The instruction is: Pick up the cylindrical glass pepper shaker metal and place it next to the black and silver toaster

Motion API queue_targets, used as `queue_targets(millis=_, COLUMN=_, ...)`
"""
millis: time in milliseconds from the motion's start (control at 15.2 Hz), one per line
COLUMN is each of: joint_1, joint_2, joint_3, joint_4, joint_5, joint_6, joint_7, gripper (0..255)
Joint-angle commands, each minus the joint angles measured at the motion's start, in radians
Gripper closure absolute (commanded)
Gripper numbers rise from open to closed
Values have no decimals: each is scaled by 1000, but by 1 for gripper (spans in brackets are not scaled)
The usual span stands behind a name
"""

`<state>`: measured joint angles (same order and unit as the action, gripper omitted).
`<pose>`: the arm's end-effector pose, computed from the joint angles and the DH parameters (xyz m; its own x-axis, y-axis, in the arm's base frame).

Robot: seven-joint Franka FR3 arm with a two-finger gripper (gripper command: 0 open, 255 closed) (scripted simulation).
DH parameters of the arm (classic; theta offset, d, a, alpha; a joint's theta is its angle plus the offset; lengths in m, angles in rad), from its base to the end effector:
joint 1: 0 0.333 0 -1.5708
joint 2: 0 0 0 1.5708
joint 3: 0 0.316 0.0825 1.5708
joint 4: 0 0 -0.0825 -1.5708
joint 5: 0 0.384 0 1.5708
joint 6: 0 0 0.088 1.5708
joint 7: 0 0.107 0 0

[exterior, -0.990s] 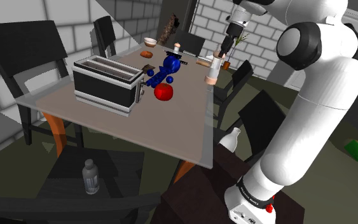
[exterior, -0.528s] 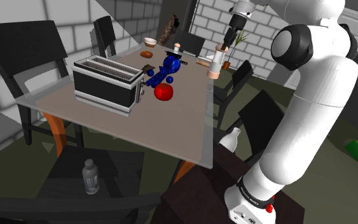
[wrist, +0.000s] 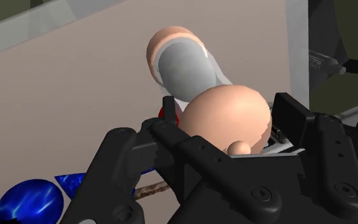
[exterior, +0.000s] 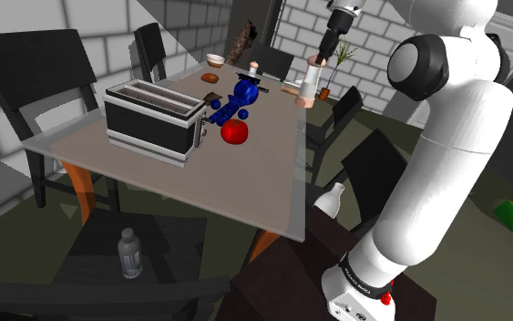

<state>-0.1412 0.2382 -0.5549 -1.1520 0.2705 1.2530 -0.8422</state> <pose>0.4967 -0.3050 0.6706 0.9751 0.2186 0.0367 0.2217 -0.9605 -0.1680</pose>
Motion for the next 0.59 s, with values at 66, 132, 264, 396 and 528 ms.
queue_targets(millis=66, joint_1=78, joint_2=-85, joint_3=27, joint_4=-100, joint_5=-43, joint_6=40, joint_7=83, gripper=255)
queue_targets(millis=132, joint_1=101, joint_2=-108, joint_3=38, joint_4=-128, joint_5=-53, joint_6=53, joint_7=110, gripper=255)
queue_targets(millis=264, joint_1=140, joint_2=-149, joint_3=62, joint_4=-176, joint_5=-72, joint_6=75, joint_7=166, gripper=255)
queue_targets(millis=396, joint_1=175, joint_2=-183, joint_3=88, joint_4=-217, joint_5=-86, joint_6=95, joint_7=221, gripper=255)
queue_targets(millis=528, joint_1=207, joint_2=-212, joint_3=115, joint_4=-251, joint_5=-96, joint_6=112, joint_7=275, gripper=255)
